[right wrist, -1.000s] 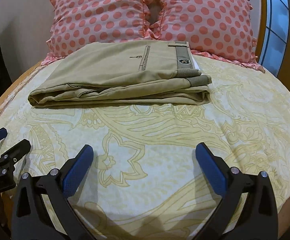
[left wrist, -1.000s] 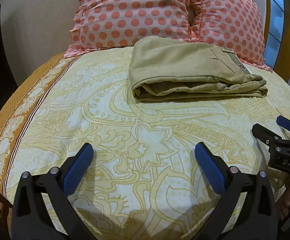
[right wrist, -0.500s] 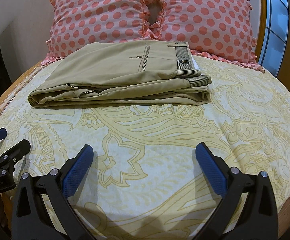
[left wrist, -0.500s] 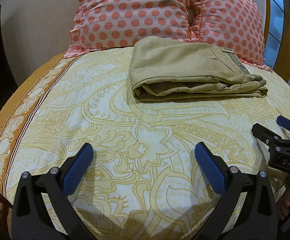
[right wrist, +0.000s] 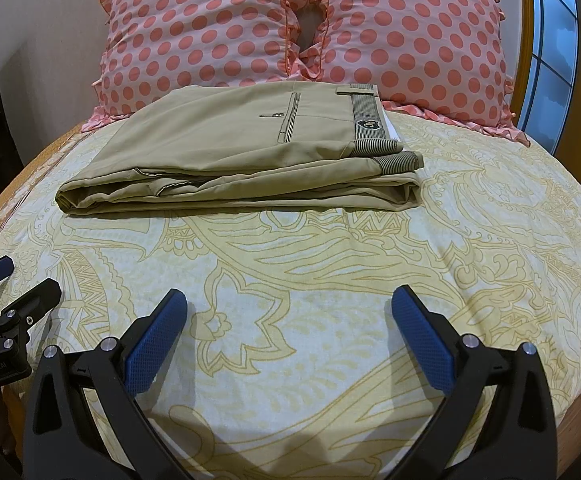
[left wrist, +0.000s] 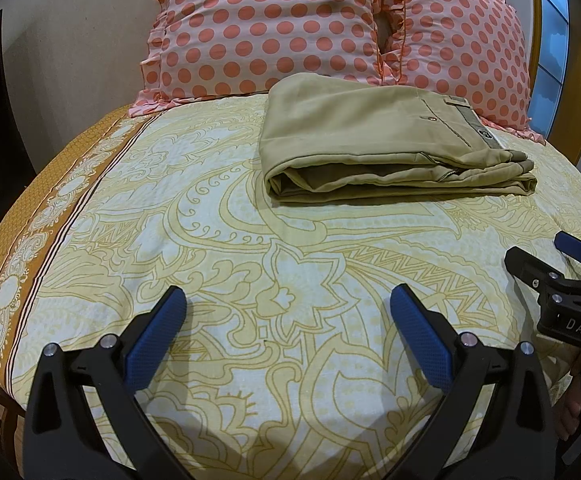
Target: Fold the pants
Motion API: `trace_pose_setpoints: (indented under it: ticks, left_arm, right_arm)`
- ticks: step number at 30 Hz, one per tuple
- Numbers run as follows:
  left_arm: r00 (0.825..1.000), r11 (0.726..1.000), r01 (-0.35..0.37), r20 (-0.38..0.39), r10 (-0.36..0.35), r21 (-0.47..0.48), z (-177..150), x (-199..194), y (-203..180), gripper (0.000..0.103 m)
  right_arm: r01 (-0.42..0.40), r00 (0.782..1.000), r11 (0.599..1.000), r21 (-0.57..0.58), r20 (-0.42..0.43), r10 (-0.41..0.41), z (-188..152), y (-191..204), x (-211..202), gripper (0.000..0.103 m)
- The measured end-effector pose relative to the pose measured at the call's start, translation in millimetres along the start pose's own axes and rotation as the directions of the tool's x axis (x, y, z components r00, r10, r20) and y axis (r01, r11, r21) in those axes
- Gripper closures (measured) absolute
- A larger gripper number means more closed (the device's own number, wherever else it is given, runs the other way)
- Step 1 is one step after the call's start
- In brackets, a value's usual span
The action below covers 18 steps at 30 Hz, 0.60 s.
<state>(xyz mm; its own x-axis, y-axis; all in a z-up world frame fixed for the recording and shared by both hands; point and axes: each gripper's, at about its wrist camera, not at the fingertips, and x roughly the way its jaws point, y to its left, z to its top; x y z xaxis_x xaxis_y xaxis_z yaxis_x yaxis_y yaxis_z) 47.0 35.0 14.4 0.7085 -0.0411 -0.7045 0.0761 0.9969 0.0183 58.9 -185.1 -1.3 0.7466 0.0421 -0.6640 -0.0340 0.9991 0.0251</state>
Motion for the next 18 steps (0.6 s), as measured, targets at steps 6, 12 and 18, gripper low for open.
trace_pose_setpoints:
  ticks: [6,12,18]
  left_arm:
    - [1.0,1.0,0.0,-0.001,0.0,0.0,0.2,0.5,0.3,0.002]
    - [1.0,1.0,-0.001,-0.005,0.001,0.001,0.0,0.9,-0.5,0.002]
    - [1.0,1.0,0.0,-0.001,0.0,0.0,0.5,0.4,-0.3,0.002]
  right_arm:
    - [0.0,1.0,1.0,0.0,0.0,0.0,-0.2,0.0,0.4,0.001]
    - [0.001,1.0,1.0,0.001,0.001,-0.001,-0.4,0.1,0.8,0.001]
    - [-0.001,1.0,1.0,-0.001,0.001,0.001,-0.4,-1.0,0.8,0.001]
